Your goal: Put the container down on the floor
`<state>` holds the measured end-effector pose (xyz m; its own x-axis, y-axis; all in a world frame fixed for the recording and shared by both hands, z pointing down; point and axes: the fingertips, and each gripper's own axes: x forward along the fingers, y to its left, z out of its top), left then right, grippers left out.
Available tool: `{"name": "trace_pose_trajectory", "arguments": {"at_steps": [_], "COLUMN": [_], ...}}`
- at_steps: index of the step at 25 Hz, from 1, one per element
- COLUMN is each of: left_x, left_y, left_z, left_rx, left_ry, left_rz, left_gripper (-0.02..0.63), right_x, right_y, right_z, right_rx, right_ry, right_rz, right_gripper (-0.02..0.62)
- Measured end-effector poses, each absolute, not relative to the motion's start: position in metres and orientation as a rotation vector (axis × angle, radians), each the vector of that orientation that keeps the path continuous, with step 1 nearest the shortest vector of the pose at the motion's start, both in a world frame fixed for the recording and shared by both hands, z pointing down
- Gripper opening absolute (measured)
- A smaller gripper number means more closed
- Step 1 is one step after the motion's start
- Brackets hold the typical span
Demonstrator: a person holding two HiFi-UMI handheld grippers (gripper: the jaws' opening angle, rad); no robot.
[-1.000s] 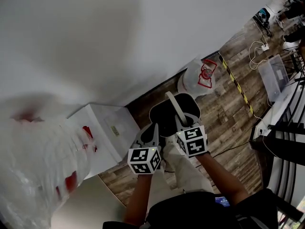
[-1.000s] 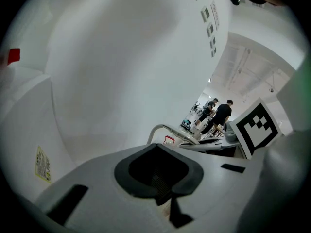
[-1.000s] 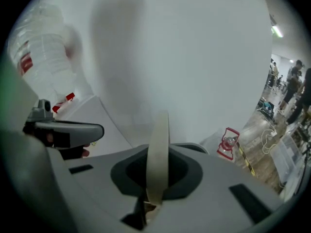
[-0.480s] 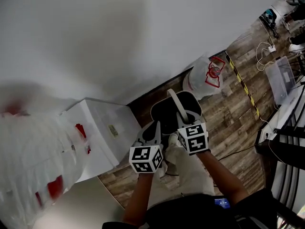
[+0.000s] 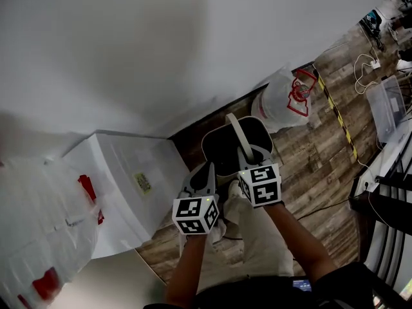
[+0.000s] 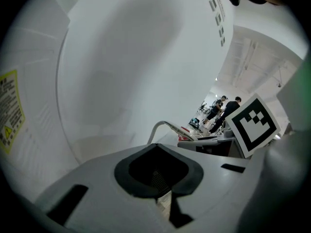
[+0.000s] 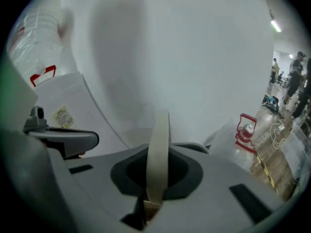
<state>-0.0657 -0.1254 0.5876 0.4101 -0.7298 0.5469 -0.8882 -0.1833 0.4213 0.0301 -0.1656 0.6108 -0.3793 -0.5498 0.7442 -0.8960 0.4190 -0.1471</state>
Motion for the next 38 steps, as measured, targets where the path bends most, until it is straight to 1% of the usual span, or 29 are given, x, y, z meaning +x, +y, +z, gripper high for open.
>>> {"name": "trace_pose_trajectory", "arguments": {"at_steps": [17, 38], "left_x": [-0.071, -0.084], "left_y": [-0.133, -0.131], "left_z": [0.679, 0.774], "left_rx": [1.947, 1.884], "left_ry": [-1.373, -1.333], "left_rz": [0.322, 0.382], "left_gripper": [0.014, 0.014], "right_x": [0.02, -0.002], "right_y": [-0.179, -0.182], "right_z": [0.709, 0.805], "right_rx": [1.195, 1.134], "right_ry": [-2.048, -1.976], "right_rz": [0.759, 0.794], "right_gripper": [0.032, 0.032]}}
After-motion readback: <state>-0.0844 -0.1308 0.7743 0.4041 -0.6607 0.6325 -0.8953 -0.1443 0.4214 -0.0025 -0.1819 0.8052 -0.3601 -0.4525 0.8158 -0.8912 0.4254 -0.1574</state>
